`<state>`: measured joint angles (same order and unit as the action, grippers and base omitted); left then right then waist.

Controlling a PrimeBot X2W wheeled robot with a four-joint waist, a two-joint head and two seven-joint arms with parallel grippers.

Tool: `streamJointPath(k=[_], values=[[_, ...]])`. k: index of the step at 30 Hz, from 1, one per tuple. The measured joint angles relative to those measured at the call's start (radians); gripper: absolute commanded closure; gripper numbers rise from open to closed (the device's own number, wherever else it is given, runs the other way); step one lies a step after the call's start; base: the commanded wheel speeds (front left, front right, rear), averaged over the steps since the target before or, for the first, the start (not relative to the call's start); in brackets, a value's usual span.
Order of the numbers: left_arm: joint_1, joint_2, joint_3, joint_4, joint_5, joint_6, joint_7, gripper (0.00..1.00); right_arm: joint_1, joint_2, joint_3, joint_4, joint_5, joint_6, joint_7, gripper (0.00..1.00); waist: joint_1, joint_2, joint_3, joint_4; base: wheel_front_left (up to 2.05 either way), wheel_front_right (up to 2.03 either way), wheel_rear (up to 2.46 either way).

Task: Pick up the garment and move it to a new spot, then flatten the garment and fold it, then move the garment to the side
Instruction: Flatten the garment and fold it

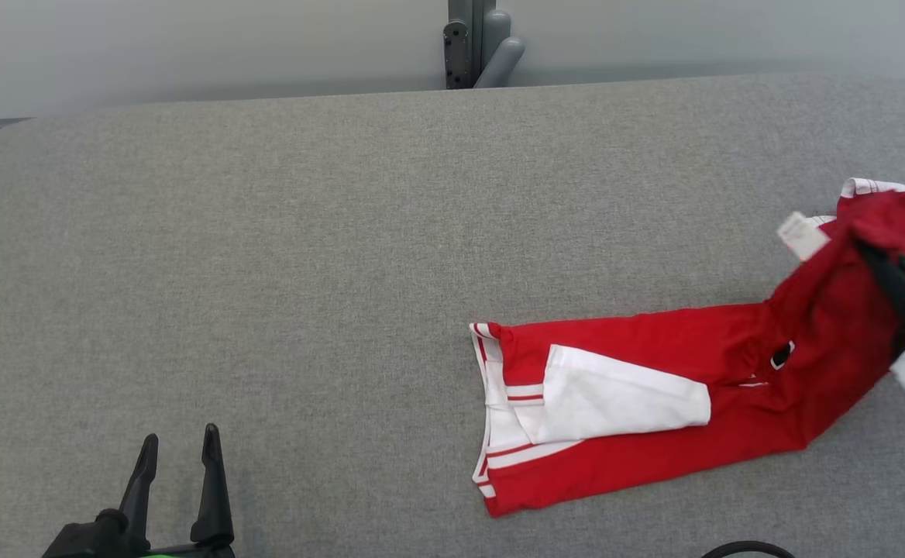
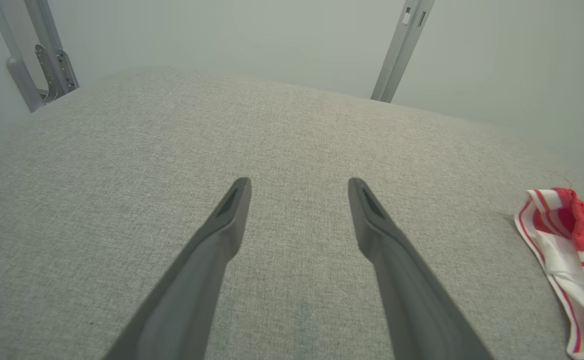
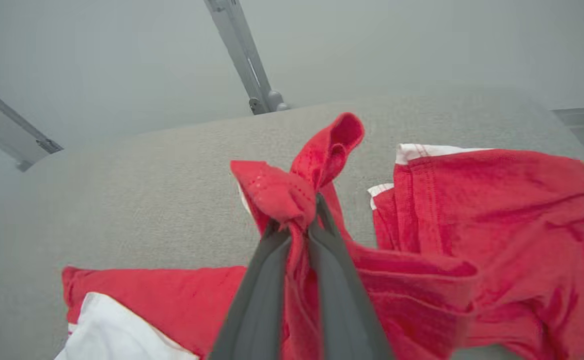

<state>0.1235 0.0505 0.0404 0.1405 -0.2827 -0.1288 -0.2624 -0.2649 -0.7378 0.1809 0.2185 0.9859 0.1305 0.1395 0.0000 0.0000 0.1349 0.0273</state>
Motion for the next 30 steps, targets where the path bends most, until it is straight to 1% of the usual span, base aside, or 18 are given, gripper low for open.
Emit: streamJointPath(k=[4, 7, 9, 11, 15, 17, 18, 23, 30], values=[[0.001, 0.000, -0.001, -0.003, -0.008, 0.000, 0.000, 0.00, 0.031, 0.078, 0.070, -0.229, -0.025, 0.000, 0.065, 1.00, 0.0000, 0.0000, 0.007, -0.004, 0.00, 0.00, 0.00], [-0.001, 0.000, 0.001, -0.002, -0.008, 0.000, 0.000, 0.00, 0.037, 0.169, 0.135, -0.308, -0.088, 0.000, 0.104, 1.00, 0.0000, 0.0000, 0.012, -0.007, 0.00, 0.00, 0.00], [-0.003, 0.000, -0.001, 0.002, -0.005, 0.000, 0.000, 0.00, 0.034, 0.247, 0.174, -0.322, -0.144, 0.000, 0.118, 1.00, 0.0000, 0.0000, 0.018, -0.008, 0.00, 0.00, 0.00], [-0.013, 0.000, -0.007, 0.006, -0.003, 0.000, 0.000, 0.00, 0.033, 0.321, 0.204, -0.308, -0.190, 0.000, 0.127, 1.00, 0.0000, 0.0000, 0.025, -0.006, 0.00, 0.00, 0.00], [-0.025, 0.000, -0.006, 0.012, 0.008, 0.000, 0.000, 0.00, 0.002, 0.418, 0.258, -0.235, -0.316, 0.000, 0.121, 1.00, 0.0000, 0.0000, 0.037, 0.003, 0.00, 0.00, 0.00], [-0.028, -0.001, -0.004, 0.016, 0.012, 0.000, 0.000, 0.00, -0.009, 0.466, 0.297, -0.206, -0.337, 0.000, 0.121, 1.00, 0.0000, 0.0000, 0.042, 0.009, 0.00, 0.00, 0.00], [-0.028, 0.000, -0.002, 0.017, 0.012, 0.000, 0.000, 0.00, -0.016, 0.481, 0.313, -0.193, -0.350, 0.000, 0.118, 1.00, 0.0000, -0.0001, 0.044, 0.011, 0.00, 0.00, 0.00], [-0.033, -0.001, -0.002, 0.026, 0.012, 0.000, 0.000, 0.00, -0.065, 0.502, 0.367, -0.109, -0.413, 0.000, 0.109, 1.00, 0.0000, 0.0000, 0.056, 0.024, 0.00, 0.00, 0.00], [-0.037, -0.001, 0.008, 0.028, 0.012, 0.000, 0.000, 0.00, -0.096, 0.488, 0.413, -0.071, -0.440, 0.000, 0.106, 1.00, 0.0000, 0.0000, 0.067, 0.031, 0.00, 0.00, 0.00]])
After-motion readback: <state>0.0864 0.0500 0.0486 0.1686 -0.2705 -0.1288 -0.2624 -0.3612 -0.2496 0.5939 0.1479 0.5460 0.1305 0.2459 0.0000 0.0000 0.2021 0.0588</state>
